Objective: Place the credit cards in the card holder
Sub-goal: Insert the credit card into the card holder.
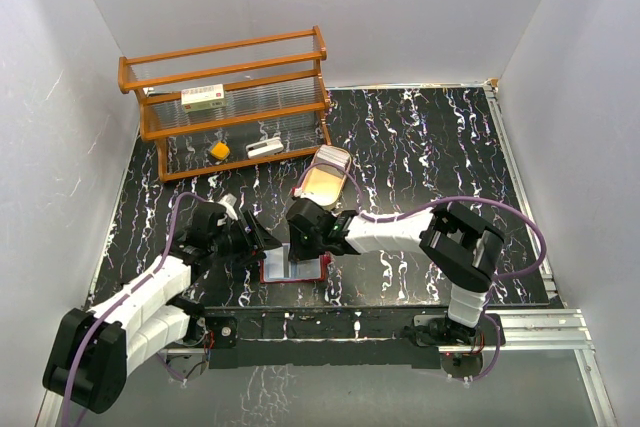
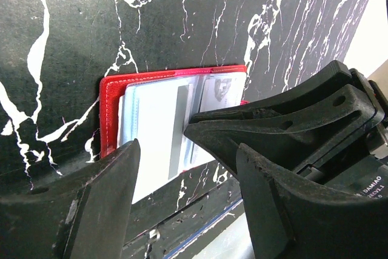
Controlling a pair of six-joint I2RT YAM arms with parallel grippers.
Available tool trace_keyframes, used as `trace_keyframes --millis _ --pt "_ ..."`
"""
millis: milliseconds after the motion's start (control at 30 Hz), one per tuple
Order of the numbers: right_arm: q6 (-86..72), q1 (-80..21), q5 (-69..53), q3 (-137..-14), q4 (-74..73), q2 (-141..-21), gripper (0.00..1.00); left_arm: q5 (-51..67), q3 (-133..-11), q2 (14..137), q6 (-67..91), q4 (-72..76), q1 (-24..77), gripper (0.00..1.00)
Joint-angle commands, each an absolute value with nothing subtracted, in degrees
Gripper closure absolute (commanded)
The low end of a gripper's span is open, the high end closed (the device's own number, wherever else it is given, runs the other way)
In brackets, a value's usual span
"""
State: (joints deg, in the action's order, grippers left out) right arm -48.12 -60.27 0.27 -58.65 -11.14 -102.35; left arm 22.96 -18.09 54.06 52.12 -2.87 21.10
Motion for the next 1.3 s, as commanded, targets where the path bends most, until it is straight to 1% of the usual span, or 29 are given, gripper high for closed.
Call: trace_keyframes --millis 0,467,933,1267 --pt "-47.8 -60.5 2.3 -62.0 -12.9 -103.3 0.88 24.3 -17.1 52.9 52.6 -2.2 20.8 0.37" --pt "-47.2 -60.7 2.6 -61.5 -16.4 -107.9 0.97 24.0 -18.7 55.9 50.4 -2.7 20.8 0.36" --pt "-47.3 -61.1 3.0 -61.2 -16.0 -107.4 0.98 22.1 -20.1 56.0 48.6 -5.4 20.8 0.36" --pt "-47.5 -61.1 3.3 -60.7 -15.3 -107.1 0.98 22.9 -17.7 57.0 50.3 -1.6 20.9 0.35"
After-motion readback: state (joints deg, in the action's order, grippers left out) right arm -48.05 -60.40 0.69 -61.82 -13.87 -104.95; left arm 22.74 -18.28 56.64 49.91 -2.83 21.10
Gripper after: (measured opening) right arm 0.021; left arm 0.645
